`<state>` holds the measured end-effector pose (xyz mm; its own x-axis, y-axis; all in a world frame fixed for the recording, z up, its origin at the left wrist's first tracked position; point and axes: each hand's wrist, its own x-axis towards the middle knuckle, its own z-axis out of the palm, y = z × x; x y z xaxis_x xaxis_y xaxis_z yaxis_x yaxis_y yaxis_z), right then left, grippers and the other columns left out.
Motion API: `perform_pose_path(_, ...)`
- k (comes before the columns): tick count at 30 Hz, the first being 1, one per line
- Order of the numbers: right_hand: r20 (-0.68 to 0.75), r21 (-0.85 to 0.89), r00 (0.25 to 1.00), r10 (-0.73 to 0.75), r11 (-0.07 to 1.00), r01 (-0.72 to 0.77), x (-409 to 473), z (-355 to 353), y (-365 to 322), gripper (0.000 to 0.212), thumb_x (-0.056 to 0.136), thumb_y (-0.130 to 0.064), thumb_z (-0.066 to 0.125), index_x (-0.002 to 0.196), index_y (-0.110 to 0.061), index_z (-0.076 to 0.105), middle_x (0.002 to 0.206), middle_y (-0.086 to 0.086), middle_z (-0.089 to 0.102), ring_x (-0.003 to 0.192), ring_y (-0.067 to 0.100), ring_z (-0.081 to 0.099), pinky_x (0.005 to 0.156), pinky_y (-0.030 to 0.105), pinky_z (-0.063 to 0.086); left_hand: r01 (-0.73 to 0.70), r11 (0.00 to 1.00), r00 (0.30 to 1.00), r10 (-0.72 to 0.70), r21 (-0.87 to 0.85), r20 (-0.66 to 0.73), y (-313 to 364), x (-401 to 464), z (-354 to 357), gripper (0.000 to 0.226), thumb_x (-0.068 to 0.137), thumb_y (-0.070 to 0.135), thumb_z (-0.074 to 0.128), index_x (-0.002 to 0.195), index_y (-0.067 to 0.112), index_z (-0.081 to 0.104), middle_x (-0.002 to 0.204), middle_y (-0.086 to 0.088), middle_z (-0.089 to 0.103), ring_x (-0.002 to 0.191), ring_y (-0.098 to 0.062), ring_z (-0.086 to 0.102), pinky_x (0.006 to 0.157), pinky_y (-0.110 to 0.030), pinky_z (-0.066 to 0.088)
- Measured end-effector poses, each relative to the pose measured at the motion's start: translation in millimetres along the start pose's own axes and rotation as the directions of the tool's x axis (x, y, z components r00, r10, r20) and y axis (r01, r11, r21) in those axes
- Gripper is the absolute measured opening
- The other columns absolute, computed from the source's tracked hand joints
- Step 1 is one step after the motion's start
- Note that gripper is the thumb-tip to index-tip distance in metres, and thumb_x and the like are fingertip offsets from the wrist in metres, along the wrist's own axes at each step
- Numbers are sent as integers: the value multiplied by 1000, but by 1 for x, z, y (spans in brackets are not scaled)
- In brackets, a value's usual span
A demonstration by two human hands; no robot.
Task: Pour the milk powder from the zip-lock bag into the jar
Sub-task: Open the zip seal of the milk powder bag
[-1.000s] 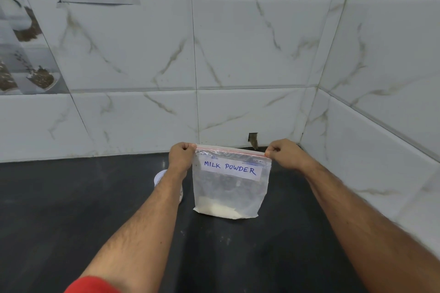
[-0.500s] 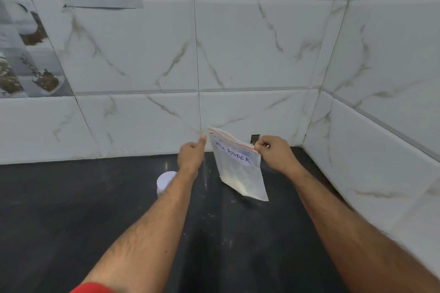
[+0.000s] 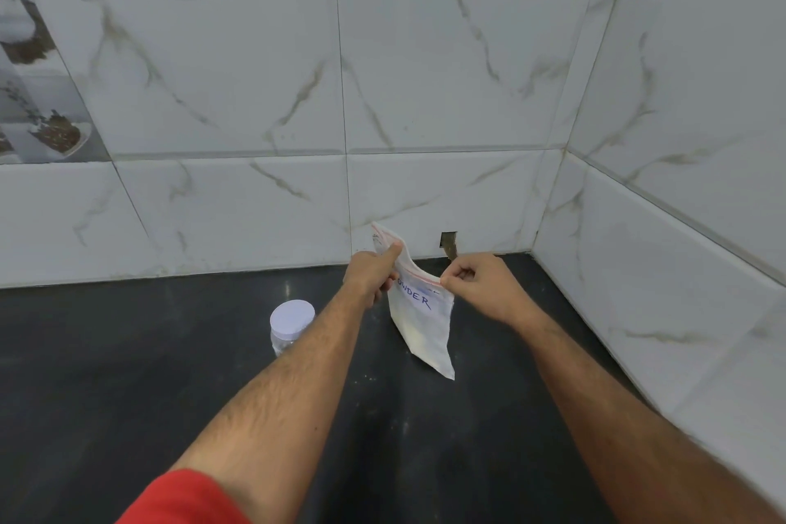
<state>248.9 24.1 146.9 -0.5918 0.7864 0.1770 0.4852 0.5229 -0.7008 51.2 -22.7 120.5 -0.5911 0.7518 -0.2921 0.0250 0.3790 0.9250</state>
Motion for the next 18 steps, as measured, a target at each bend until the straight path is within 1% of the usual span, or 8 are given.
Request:
perform_pose_path(3,54,-7,998,14,1000,-13,1,-1,0,10,83,-22,70,77,-17,76,72,-7,71,63,4,55,62,24,46,6,999,999,-5,-47,36,-1,4,-1,31,89,34,61,69,11,63,68,-8,63,48,-13,44,41,-20,31)
perform_pose_path(4,68,-8,997,29,1000,-29,3,-2,0,14,84,-28,72,76,-17,76,68,-8,67,61,4,52,60,23,42,9,998,999,-6,-63,46,-1,4,-1,25,89,27,60,70,11,63,65,-7,63,47,-12,46,41,-20,32)
perform_pose_path(6,49,-4,997,64,998,-64,9,-1,-1,31,86,-42,72,77,-12,73,64,-9,59,58,6,47,59,23,39,2,998,998,2,-66,61,-1,3,-1,18,89,19,60,73,11,62,56,-3,61,45,-11,47,40,-18,33)
perform_pose_path(8,0,14,996,92,996,-92,20,1,-6,43,86,-49,69,79,-6,69,67,-4,63,60,9,52,62,27,43,-33,999,998,34,-29,57,0,2,0,15,88,15,61,74,11,61,50,-2,58,41,-12,43,40,-19,32)
perform_pose_path(10,9,11,991,134,991,-134,33,4,-14,45,85,-52,70,80,-7,67,74,0,68,65,14,58,68,33,49,-81,997,996,80,18,41,2,1,-2,18,86,14,64,68,13,59,49,-2,58,37,-12,41,41,-20,32)
perform_pose_path(12,80,-20,981,177,984,-176,43,10,-20,47,83,-54,71,79,-7,64,73,2,67,64,17,59,68,34,52,-124,991,992,122,51,40,5,0,-3,22,85,12,65,64,14,57,51,-4,59,37,-11,41,41,-21,34)
perform_pose_path(15,232,-73,937,260,966,-250,53,17,-26,43,84,-55,71,85,-13,64,75,1,67,63,15,58,61,29,48,-158,986,986,155,52,63,6,-1,-7,22,84,9,67,64,11,59,53,-4,60,38,-11,43,42,-22,37)
perform_pose_path(18,328,-20,889,320,943,-332,56,23,-28,41,79,-56,76,92,-17,67,77,-2,68,66,13,60,62,29,48,-166,986,985,163,35,64,6,-1,-13,25,86,6,66,62,9,60,55,-5,60,37,-10,45,38,-19,38)
